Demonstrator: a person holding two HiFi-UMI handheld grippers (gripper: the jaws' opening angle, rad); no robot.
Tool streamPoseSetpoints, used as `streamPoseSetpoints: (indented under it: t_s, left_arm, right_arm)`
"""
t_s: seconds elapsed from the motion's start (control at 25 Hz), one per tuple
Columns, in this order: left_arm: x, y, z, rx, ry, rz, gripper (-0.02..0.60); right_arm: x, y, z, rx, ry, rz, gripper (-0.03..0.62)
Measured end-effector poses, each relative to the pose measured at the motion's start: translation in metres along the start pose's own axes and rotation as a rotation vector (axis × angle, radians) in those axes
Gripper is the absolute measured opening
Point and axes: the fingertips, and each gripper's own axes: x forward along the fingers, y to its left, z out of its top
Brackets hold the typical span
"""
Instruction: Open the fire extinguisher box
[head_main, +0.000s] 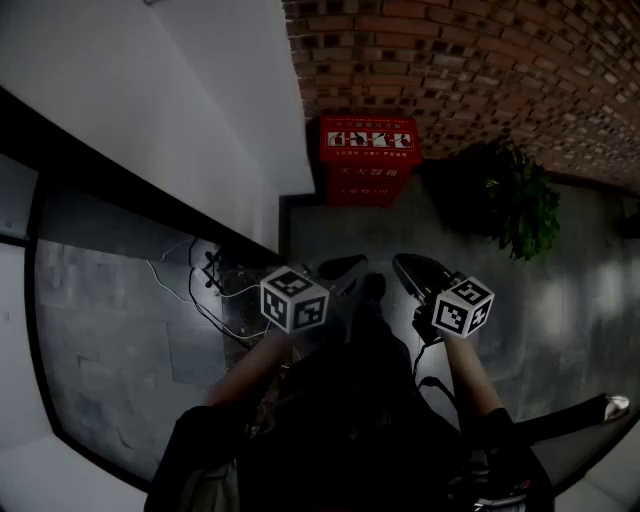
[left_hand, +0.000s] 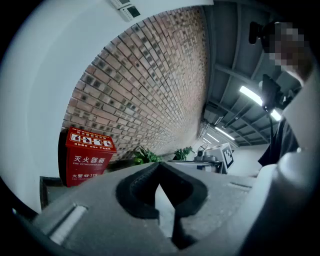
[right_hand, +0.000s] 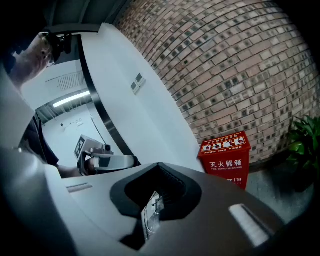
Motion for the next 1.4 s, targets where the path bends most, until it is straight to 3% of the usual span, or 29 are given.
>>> streamPoseSetpoints:
  t_s: [0.12,0.24,0.44,0.6,0.8,1.12,1.24,1.4]
  left_arm:
    - [0.029,0.018,0.02,-0.006,-0.009,0.026,0.0]
    - [0.058,0.04,0.048,-0.013,-0.039,0.058,-0.001]
    - [0.096,0.07,0.092,-0.006,-0.077,0.136,0.0]
    - [0.116,0.078,0.154,0.104,-0.154,0.19,-0.001]
    - [0.139,0.079,0.214,0.24,-0.191,0.24,0.0]
    - [0.152,0.11,0.208,0.228,-0.131,0.274,-0.002]
    - [0.153,0.135,0.195,0.199,-0.114,0.294,-0.002]
    - [0.154,0.181,0.183,0.226,-0.076,0.339,-0.002]
  right_arm:
    - [0.008,-0.033,0.016,-0.049,0.029,-0.007,0.0]
    - [0.02,-0.059,0.039,-0.099,0.046,0.04,0.0]
    - [0.037,-0.094,0.078,-0.098,0.038,0.093,0.0]
    - [0.036,-0.119,0.138,-0.168,-0.052,0.087,0.0]
    - [0.033,-0.141,0.196,-0.221,-0.113,0.144,0.0]
    - [0.056,-0.159,0.198,-0.203,-0.07,0.141,0.0]
    - [0.071,-0.165,0.183,-0.214,-0.022,0.105,0.0]
    - [0.1,-0.188,0.171,-0.206,0.012,0.007,0.0]
